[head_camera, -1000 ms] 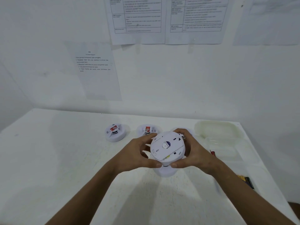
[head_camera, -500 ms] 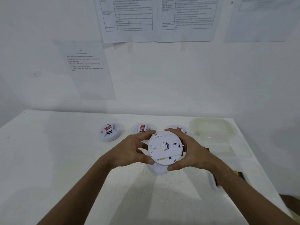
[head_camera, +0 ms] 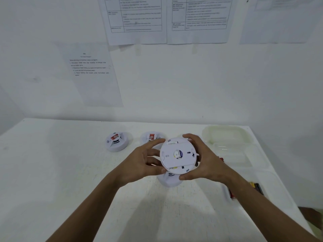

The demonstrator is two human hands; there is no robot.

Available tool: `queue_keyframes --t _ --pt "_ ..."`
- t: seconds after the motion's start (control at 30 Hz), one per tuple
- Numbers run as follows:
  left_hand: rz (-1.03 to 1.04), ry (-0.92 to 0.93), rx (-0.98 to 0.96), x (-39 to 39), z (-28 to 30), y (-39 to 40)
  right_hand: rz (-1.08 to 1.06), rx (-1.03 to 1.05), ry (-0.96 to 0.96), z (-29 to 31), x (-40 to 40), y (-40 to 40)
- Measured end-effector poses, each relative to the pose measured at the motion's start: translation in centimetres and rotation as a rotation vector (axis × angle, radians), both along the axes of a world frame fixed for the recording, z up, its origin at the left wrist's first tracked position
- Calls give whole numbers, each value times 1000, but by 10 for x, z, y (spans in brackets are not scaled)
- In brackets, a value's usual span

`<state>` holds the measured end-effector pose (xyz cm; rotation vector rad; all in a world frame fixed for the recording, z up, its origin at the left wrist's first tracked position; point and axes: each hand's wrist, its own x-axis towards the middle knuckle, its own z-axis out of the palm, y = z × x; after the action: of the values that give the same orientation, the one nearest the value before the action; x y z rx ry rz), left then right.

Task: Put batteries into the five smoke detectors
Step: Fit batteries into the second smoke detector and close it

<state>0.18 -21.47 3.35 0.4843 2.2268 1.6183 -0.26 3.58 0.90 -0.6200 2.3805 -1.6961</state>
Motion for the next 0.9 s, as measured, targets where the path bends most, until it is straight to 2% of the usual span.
queue_keyframes --t 0.17,0.47,0.57,0.67,0.8,0.9 --pt "-42 23 -61 0 5 -3 7 23 29 1 0 0" --pt "-99 30 -121 -2 11 -7 34 56 -27 0 1 0" --pt "-65 75 -105 0 9 -6 10 -56 -95 2 0 -1" --pt "73 102 -12 2 6 -3 -47 -243 -111 2 0 -3" --pt "99 133 -5 3 2 0 -42 -269 -109 2 1 -5" --pt "96 83 37 3 3 -6 10 -260 -191 7 1 0"
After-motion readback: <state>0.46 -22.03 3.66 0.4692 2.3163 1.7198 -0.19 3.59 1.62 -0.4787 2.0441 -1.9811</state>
